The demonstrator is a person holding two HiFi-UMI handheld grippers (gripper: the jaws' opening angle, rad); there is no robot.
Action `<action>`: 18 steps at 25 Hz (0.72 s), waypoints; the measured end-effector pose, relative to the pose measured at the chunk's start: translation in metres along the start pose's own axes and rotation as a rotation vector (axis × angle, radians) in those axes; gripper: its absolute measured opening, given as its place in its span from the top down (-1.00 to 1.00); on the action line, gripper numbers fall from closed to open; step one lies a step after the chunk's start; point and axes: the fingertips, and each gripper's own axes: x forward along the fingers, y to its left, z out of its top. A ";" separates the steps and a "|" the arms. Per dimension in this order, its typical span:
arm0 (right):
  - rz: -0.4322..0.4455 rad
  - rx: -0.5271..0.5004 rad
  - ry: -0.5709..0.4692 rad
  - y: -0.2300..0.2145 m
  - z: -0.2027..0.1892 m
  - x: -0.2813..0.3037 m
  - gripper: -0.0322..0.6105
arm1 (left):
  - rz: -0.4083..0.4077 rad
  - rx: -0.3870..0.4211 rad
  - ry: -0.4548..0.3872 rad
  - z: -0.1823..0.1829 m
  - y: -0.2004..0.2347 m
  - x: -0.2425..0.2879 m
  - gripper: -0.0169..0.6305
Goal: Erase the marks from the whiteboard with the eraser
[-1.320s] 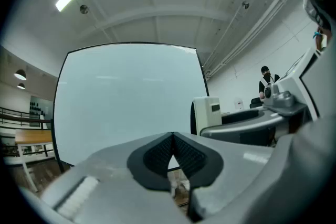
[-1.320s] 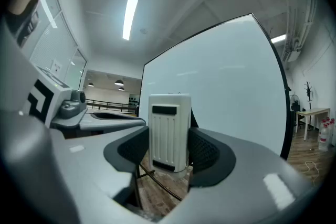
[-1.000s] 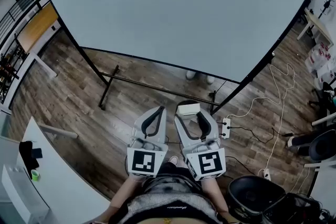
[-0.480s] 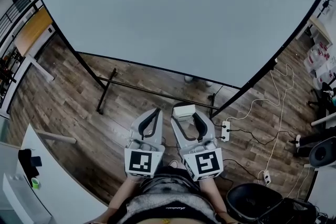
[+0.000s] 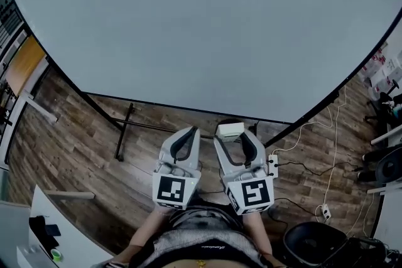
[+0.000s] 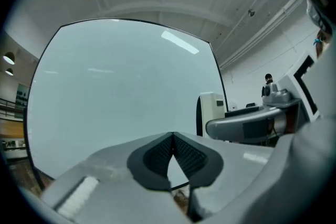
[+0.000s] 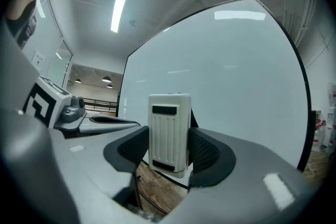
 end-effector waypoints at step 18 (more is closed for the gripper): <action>-0.112 -0.062 0.014 -0.003 0.007 0.111 0.15 | -0.110 -0.042 -0.021 0.003 0.081 0.058 0.93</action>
